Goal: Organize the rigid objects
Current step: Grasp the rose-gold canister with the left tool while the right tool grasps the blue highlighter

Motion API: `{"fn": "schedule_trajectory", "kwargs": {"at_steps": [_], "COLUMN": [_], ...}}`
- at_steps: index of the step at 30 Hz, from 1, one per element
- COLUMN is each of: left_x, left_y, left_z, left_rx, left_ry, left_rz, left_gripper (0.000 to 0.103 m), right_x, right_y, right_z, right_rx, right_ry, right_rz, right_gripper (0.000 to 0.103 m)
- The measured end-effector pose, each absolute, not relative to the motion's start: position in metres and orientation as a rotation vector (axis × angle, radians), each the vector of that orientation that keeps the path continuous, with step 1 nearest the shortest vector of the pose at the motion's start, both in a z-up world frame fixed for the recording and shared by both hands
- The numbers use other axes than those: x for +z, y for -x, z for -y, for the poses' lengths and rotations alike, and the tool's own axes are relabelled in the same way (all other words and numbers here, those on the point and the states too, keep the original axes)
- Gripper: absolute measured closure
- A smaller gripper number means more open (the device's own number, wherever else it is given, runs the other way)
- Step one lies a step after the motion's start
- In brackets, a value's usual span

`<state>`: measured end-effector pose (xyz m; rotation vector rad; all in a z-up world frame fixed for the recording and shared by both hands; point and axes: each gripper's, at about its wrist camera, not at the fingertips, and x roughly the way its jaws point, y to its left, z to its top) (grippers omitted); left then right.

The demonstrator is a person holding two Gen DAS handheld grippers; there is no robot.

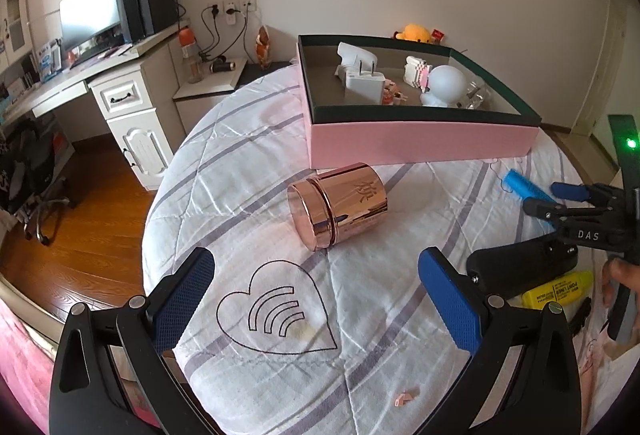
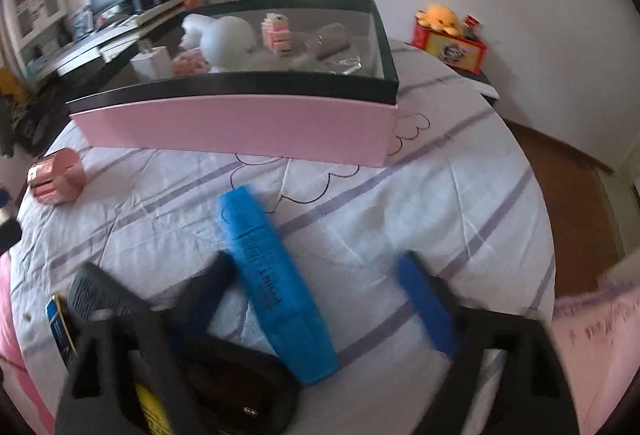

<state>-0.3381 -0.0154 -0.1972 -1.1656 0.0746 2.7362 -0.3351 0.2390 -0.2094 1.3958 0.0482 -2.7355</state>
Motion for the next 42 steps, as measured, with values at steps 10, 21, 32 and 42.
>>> {"fn": "schedule_trajectory", "kwargs": {"at_steps": [10, 21, 32, 42], "left_x": [-0.207, -0.233, -0.23, -0.211], "left_y": [0.365, 0.4, 0.388, 0.354], "left_z": [0.002, -0.002, 0.009, 0.01], "left_rx": [2.739, 2.797, 2.784, 2.777], "left_ry": [1.229, 1.353, 1.26, 1.185], "left_rz": [0.007, -0.016, -0.024, -0.036], "left_gripper": [0.0, 0.022, 0.046, 0.047], "right_x": [-0.211, -0.214, -0.215, -0.206], "right_y": [0.331, 0.33, 0.326, 0.316], "right_z": [-0.236, -0.238, -0.24, -0.239], "right_rx": [-2.729, -2.757, -2.76, -2.771], "right_ry": [-1.328, -1.291, -1.254, -1.247], "right_rz": [-0.026, -0.018, -0.02, -0.015], "right_gripper": [0.071, 0.071, 0.071, 0.076]}}
